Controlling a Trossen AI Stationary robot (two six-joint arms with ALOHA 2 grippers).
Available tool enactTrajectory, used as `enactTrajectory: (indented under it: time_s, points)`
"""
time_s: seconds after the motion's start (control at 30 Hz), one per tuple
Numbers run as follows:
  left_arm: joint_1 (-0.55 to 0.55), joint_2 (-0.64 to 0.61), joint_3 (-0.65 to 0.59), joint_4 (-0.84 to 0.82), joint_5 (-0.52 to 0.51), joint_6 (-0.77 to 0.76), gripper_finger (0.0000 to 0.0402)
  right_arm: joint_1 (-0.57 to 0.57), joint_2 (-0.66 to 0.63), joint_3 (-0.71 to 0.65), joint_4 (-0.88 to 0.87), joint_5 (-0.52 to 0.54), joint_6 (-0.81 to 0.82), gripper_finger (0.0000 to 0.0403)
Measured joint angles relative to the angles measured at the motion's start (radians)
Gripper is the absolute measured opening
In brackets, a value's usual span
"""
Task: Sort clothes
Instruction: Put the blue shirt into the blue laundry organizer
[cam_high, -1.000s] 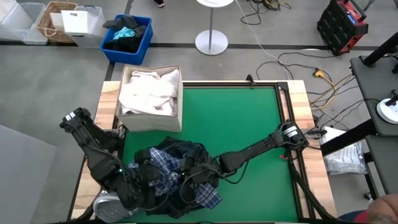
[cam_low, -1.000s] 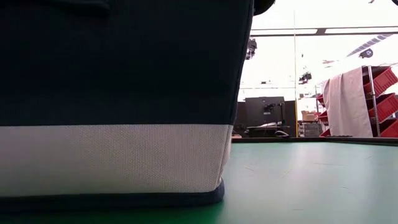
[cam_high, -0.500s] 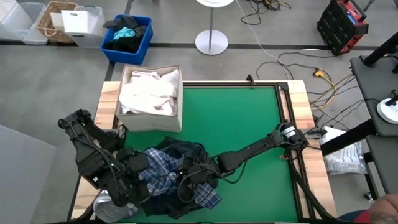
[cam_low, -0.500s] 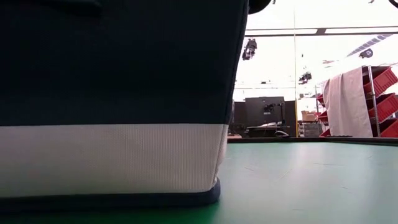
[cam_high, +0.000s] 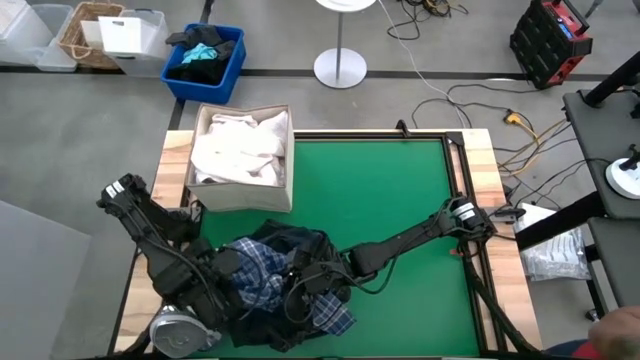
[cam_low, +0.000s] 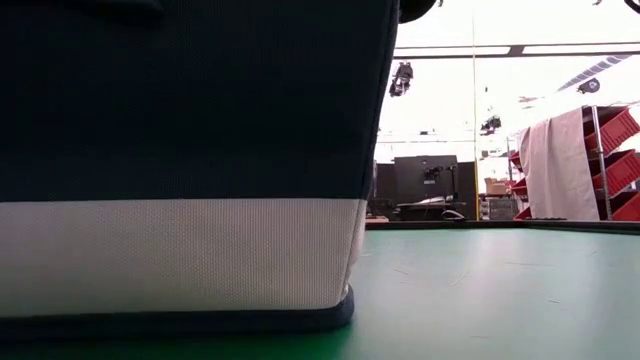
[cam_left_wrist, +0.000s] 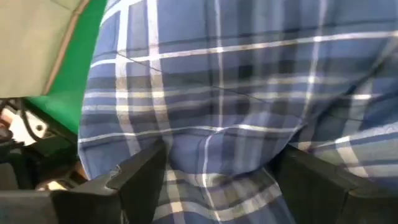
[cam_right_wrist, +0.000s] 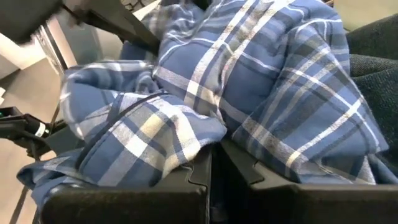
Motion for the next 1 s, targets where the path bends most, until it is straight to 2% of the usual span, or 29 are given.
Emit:
enactTrajectory:
  time_s: [0.1, 0.17, 0.27, 0.37, 0.4, 0.63, 0.8, 1.0]
  points:
    - [0.0, 0.0, -0.017, -0.001, -0.037, 0.022, 0.0249, 0.0, 0.0, 0.0, 0.0, 0.003, 0.015, 0.0012]
    - [-0.001, 0.001, -0.018, 0.023, -0.105, 0.065, 0.0214, 0.0, 0.0, 0.0, -0.001, 0.004, 0.02, 0.0012]
    - [0.001, 0.001, -0.014, 0.11, -0.218, 0.159, 0.0132, -0.002, 0.0, 0.0, -0.003, 0.004, 0.032, 0.0012]
    - [0.006, 0.003, -0.023, 0.223, -0.274, 0.273, 0.004, -0.006, 0.0, 0.0, -0.004, 0.003, 0.044, 0.0012]
    - [0.007, 0.006, -0.028, 0.252, -0.29, 0.298, 0.0021, -0.008, 0.0, 0.0, -0.004, 0.002, 0.046, 0.0012]
    - [0.007, 0.012, -0.141, 0.398, -0.318, 0.329, 0.0006, -0.013, 0.0, 0.0, -0.004, 0.0, 0.058, 0.0012]
    - [0.011, 0.007, -0.287, 0.614, -0.297, 0.325, 0.0003, -0.013, 0.002, -0.002, -0.009, 0.0, 0.058, 0.0012]
    - [0.014, 0.002, -0.413, 0.748, -0.257, 0.19, 0.0001, -0.013, 0.003, -0.001, -0.027, -0.001, 0.07, 0.0012]
